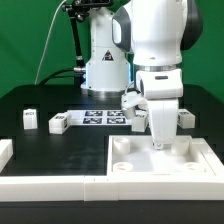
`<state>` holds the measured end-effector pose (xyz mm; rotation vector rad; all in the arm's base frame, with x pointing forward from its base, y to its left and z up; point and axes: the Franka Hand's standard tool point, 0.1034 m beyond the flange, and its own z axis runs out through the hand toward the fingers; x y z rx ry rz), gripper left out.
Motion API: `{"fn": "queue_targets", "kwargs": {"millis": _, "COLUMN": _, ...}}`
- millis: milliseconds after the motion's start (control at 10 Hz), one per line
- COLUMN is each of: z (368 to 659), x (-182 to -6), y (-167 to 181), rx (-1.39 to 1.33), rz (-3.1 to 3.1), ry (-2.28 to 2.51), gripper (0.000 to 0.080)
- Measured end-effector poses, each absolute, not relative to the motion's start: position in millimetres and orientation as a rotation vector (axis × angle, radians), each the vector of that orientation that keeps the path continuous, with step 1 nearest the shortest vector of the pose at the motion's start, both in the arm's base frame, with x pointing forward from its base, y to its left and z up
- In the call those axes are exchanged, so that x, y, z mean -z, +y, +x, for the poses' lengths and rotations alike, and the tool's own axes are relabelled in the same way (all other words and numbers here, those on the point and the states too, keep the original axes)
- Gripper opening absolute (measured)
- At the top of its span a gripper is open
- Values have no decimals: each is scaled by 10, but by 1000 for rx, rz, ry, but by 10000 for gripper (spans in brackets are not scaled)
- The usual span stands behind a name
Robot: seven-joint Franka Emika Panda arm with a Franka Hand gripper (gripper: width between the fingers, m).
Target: Assemble one leg
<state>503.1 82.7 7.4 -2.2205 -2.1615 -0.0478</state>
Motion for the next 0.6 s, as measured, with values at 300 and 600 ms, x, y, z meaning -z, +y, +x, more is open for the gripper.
{"fn": "queue_targets", "kwargs": {"millis": 300, "z": 5028, "x": -72, "y": 819, "rx": 46, "rz": -2224, "ry": -2158, "gripper": 154}}
{"fn": "queue_targets", "kwargs": {"millis": 600, "z": 5027, "x": -71, "y": 814, "rx": 46, "rz": -2225, "ry": -2157, "gripper": 543}}
